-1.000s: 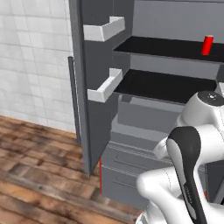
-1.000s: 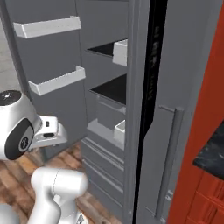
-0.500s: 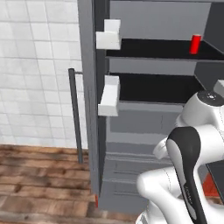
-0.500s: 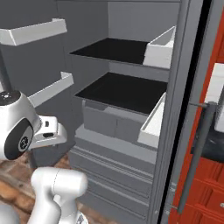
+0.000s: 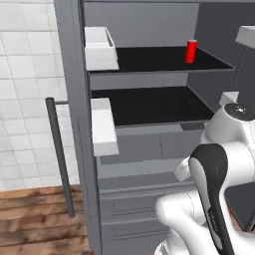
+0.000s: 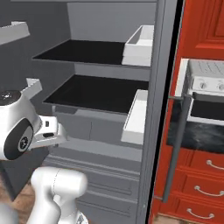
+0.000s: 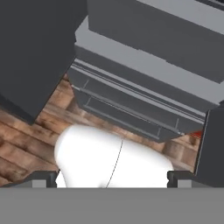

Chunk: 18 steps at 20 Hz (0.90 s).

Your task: Open the fridge, grab two sodas, and place both sodas inside the bowl with ice on the dining counter.

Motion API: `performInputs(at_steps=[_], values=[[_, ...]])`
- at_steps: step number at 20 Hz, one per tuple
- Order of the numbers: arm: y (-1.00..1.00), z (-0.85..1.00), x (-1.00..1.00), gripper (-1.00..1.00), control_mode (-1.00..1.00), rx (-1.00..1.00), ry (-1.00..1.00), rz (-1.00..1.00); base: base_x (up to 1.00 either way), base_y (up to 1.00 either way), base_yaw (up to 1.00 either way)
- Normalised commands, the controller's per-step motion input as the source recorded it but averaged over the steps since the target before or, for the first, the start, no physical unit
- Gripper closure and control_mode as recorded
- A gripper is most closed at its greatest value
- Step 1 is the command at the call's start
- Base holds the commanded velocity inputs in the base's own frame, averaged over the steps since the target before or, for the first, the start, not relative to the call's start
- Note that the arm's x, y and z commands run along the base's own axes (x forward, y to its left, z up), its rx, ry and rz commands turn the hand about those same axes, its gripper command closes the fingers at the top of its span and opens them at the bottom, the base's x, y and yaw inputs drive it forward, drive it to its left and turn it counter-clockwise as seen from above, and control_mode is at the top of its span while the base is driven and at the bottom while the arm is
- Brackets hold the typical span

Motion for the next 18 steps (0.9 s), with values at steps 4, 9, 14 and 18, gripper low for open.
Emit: performInputs(at_steps=[4, 9, 14, 18], values=[[0.00, 0.00, 0.00, -1.00, 1.00, 0.00, 0.00, 0.00, 0.45, 0.00, -0.39], [0.00, 0.00, 0.00, -1.00, 1.00, 0.00, 0.00, 0.00, 0.45, 0.00, -0.36], [0.00, 0.00, 0.00, -1.00, 1.00, 0.00, 0.00, 0.00, 0.35, 0.01, -0.05], [0.00, 0.00, 0.00, -1.00, 1.00, 0.00, 0.00, 0.00, 0.62, 0.00, 0.00]])
